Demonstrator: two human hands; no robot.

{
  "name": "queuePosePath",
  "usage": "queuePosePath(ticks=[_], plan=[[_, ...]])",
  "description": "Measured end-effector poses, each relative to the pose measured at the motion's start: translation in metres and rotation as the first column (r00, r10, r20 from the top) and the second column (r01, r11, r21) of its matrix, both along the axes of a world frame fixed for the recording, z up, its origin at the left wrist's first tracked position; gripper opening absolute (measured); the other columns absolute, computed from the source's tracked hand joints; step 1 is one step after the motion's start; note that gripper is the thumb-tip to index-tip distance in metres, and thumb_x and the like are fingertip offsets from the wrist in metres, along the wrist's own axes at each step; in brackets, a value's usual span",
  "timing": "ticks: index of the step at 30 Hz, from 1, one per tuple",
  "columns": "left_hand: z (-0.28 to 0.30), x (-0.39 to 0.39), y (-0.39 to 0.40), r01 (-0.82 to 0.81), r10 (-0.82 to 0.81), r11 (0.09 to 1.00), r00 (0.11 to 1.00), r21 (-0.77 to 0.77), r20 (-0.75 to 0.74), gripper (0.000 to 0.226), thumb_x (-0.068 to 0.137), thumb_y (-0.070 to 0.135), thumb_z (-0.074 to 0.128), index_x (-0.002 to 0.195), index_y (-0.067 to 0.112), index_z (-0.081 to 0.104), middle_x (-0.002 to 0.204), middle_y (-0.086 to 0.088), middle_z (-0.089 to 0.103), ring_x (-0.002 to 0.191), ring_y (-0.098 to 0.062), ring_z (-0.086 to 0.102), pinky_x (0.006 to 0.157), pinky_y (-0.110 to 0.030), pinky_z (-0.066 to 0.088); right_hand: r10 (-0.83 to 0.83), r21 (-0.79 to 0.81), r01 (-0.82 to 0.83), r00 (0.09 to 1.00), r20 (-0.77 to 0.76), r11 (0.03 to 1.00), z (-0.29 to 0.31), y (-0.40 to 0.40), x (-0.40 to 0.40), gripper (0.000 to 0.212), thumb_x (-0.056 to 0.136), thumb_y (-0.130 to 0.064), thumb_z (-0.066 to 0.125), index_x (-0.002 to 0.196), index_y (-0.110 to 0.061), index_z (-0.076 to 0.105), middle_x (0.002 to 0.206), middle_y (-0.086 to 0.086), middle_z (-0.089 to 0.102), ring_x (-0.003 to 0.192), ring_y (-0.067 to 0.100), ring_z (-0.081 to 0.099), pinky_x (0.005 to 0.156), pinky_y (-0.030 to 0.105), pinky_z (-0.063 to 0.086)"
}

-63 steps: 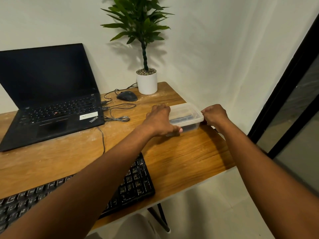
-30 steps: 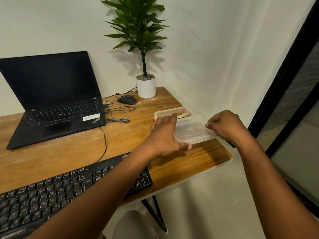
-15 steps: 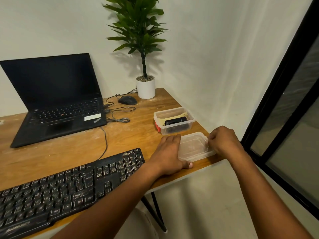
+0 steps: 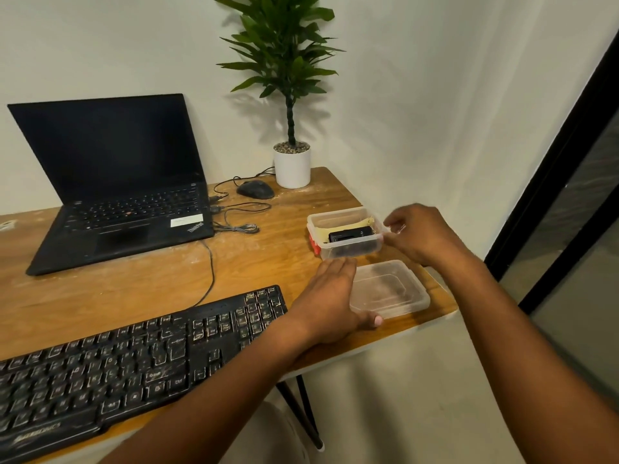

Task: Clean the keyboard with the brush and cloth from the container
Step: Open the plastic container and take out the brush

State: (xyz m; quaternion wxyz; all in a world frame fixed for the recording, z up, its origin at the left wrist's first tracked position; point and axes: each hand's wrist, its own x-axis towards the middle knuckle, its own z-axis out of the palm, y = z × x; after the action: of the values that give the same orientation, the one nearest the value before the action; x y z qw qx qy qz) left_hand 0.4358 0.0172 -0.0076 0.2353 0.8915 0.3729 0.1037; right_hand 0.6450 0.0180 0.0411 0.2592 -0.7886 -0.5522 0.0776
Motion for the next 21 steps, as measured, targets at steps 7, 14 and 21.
queuePosePath(ticks=[7,14,21], plan=[[0.009,-0.017,0.008,-0.009,0.004,0.998,0.996,0.063,0.094,0.086,0.090,0.052,0.073,0.159,0.023,0.032,0.164,0.002,0.034,0.150,-0.014,0.023,0.120,-0.030,0.022,0.276,-0.167,-0.259,0.957,0.087,0.951,0.020,0.067,-0.012,0.041,0.084,-0.022,0.085,0.122,-0.016,0.073,0.118,0.003,0.072,0.099,0.019,0.065,0.086,0.027,0.050],[0.010,-0.032,0.018,-0.020,0.014,0.998,0.995,0.057,0.096,0.072,0.096,0.049,0.068,0.156,0.023,0.039,0.163,0.004,0.037,0.149,-0.014,0.026,0.119,-0.032,0.028,0.397,-0.446,-0.300,0.907,0.142,0.843,0.010,0.103,-0.007,0.034,0.085,-0.013,0.082,0.119,-0.019,0.075,0.120,0.001,0.071,0.108,0.022,0.064,0.096,0.034,0.053],[0.002,-0.037,0.027,-0.026,0.020,0.998,0.995,0.055,0.102,0.072,0.096,0.049,0.067,0.156,0.021,0.040,0.162,0.003,0.038,0.149,-0.014,0.027,0.122,-0.035,0.029,0.428,-0.517,-0.307,0.894,0.131,0.799,0.010,0.115,-0.007,0.032,0.085,-0.010,0.082,0.116,-0.019,0.077,0.113,-0.003,0.070,0.104,0.021,0.064,0.089,0.030,0.052]])
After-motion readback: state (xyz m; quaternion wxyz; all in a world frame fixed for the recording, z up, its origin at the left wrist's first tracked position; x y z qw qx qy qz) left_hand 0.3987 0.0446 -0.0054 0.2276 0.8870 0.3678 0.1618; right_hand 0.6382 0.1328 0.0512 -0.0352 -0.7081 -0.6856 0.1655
